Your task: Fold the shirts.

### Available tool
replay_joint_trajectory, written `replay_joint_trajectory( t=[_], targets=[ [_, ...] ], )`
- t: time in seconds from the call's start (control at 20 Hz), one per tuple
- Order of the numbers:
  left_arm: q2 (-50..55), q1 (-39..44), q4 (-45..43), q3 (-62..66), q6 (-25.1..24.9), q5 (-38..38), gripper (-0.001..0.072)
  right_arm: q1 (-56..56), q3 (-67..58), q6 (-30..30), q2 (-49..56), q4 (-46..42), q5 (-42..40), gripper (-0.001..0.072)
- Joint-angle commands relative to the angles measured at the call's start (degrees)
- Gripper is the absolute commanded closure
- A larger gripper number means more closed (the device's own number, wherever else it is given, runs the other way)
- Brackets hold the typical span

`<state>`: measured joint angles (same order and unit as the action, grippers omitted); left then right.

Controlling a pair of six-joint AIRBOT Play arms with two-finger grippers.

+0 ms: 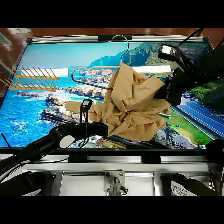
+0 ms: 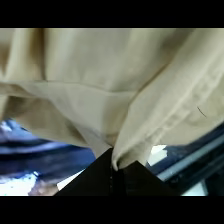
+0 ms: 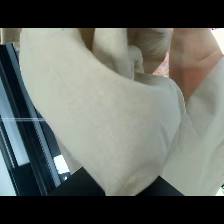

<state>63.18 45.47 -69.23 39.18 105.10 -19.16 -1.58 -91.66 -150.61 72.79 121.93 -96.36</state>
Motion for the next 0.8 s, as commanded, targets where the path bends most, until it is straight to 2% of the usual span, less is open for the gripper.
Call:
replay_joint_trajectory(
  t=[0.0,0.1,0.2,0.25,0.35,0.55,0.75],
  targets=[
    [-1.57,-6.84,-2.1,0.98,-2.03,-2.21,0.0652,-0.02,0.0,1.25,-0.15,-0.42,0.11,0.0652],
    [-3.52,-14.78,-5.35,4.33,-3.56,-8.37,0.0652,-0.02,0.0,1.27,-0.44,-0.02,0.42,0.0651],
    [-3.85,-22.29,-5.33,9.92,-8.44,-13.31,0.0653,-0.02,0.0,1.25,-0.92,3.04,1.92,0.0651],
    [-3.72,-25.2,-5.33,13.0,-10.1,-14.25,0.0652,-0.07,0.0,1.14,-1.11,5.16,2.25,0.0651],
    [-3.69,-29.4,-5.29,18.01,-10.38,-14.49,0.0653,-0.07,0.0,0.98,-1.31,8.22,2.34,0.0652],
    [-3.58,-33.97,-5.31,21.2,-10.38,-14.99,0.0653,-0.07,0.0,0.33,-1.29,9.29,2.91,0.0652],
    [-3.04,-34.45,-5.33,21.4,-12.04,-15.98,0.0653,-0.07,0.0,-0.15,-1.29,11.13,1.9,0.0652]
  ],
)
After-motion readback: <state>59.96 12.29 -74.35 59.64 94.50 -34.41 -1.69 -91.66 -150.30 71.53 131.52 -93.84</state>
